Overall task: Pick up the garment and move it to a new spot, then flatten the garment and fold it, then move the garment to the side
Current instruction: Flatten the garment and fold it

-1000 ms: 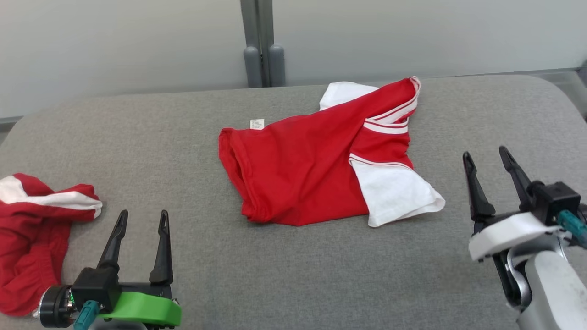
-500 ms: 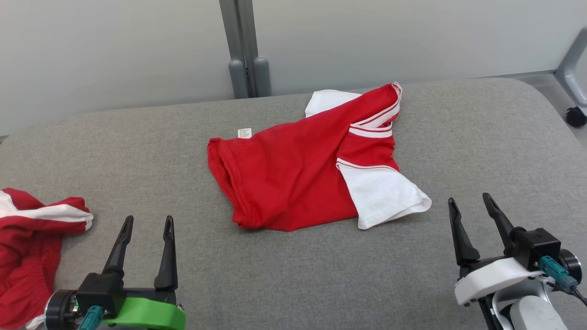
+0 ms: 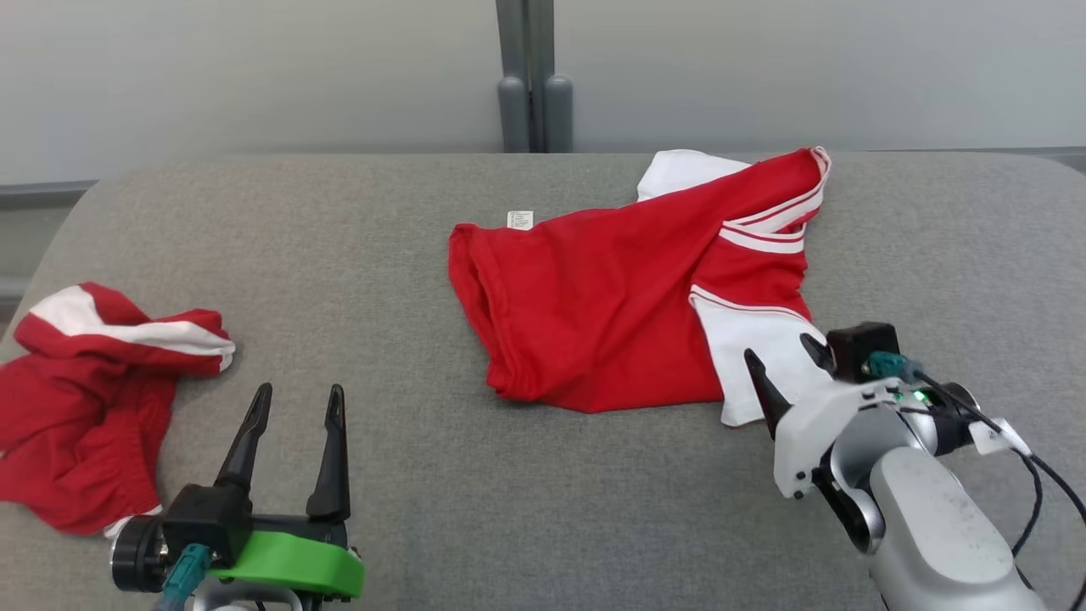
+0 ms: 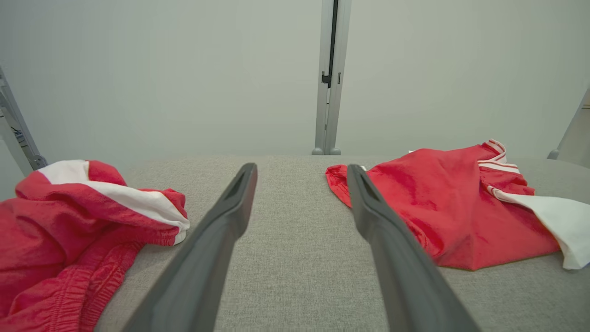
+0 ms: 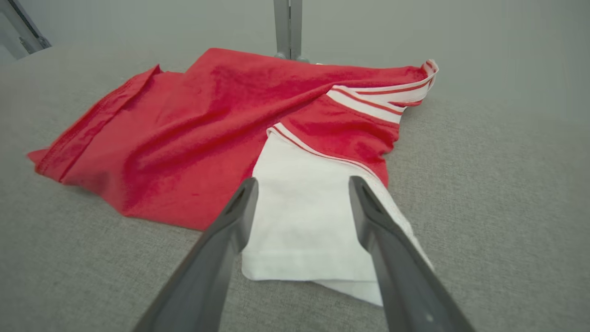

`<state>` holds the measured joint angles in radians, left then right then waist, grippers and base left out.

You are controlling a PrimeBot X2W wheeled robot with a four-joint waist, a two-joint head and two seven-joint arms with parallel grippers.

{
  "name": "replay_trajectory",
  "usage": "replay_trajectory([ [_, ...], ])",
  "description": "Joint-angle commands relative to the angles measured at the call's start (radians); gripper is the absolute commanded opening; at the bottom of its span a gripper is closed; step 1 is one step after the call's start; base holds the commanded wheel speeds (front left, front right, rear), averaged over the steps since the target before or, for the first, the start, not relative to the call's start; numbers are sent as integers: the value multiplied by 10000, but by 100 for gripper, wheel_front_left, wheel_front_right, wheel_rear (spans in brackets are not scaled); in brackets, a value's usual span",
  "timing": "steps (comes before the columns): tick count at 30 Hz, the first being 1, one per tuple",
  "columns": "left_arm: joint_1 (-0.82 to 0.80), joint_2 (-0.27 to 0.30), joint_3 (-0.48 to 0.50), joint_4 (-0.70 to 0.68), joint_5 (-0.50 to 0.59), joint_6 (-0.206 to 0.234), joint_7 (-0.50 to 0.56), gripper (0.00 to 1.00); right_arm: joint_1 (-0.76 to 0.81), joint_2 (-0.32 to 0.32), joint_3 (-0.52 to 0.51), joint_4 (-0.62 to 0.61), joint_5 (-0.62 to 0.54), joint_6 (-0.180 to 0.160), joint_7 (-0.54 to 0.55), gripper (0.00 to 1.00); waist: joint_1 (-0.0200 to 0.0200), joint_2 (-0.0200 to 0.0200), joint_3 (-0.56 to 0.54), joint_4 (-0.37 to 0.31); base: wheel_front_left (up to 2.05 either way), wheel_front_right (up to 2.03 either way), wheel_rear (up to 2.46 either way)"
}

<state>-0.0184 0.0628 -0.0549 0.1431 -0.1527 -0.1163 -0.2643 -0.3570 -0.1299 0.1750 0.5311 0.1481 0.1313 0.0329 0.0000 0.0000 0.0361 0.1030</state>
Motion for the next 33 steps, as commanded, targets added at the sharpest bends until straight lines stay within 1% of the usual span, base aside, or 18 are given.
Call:
replay_trajectory([
  [1, -196, -18, -30, 50, -102, -50, -1, 100, -323, 69, 77, 263, -149, -10, 376, 100, 0, 0, 316, 524, 0, 0, 0],
  [6, -399, -56, -165, 163, -144, -56, -1, 100, -1285, 135, 232, 1417, -555, -12, 1400, 100, 0, 0, 534, 1106, 0, 0, 0],
  [12, -476, -86, -116, 194, -181, -72, -3, 100, -1783, 247, -58, 2332, -1110, -12, 2163, 99, 0, 0, 620, 1432, 0, 0, 0],
  [13, -478, -91, -103, 195, -187, -75, -3, 100, -1823, 232, -121, 2405, -1252, -12, 2217, 88, 0, 0, 625, 1455, 0, 0, 0],
  [14, -477, -94, -88, 197, -193, -76, -3, 100, -1821, 230, -166, 2457, -1350, -12, 2257, 65, 0, 0, 632, 1463, 0, 0, 0],
  [15, -474, -99, -74, 196, -198, -77, -3, 100, -1820, 235, -212, 2482, -1449, -12, 2265, 50, 0, 0, 640, 1462, 0, 0, 0],
  [16, -466, -101, -54, 201, -194, -78, -3, 100, -1822, 211, -281, 2470, -1646, -12, 2246, 38, 0, 0, 643, 1452, 0, 0, 0],
  [17, -455, -103, -34, 207, -201, -78, -3, 100, -1799, 216, -370, 2430, -1803, -12, 2212, 4, 0, 0, 642, 1430, 0, 0, 0],
  [18, -443, -103, -16, 210, -207, -77, -3, 100, -1764, 244, -461, 2389, -1894, -12, 2177, 0, 0, 0, 639, 1405, 0, 0, 0],
  [23, -388, -107, 67, 215, -161, -85, -1, 100, -1552, 333, -961, 2051, -2204, -12, 1880, 0, 0, 0, 573, 1150, 0, 0, 0],
  [26, -323, -106, 113, 223, -117, -95, -3, 100, -1392, 418, -1252, 1685, -2193, -12, 1605, 0, 0, 0, 502, 893, 0, 0, 0],
  [30, -188, -88, 182, 221, -77, -109, -3, 100, -1055, 523, -1743, 979, -1823, -12, 1180, 0, 0, 0, 357, 382, 0, 0, 0],
  [33, -120, -17, 239, 192, -31, -119, -2, 100, -666, 508, -2052, 291, -1635, -12, 1043, 0, 0, 0, 289, -145, 0, 0, 0],
])
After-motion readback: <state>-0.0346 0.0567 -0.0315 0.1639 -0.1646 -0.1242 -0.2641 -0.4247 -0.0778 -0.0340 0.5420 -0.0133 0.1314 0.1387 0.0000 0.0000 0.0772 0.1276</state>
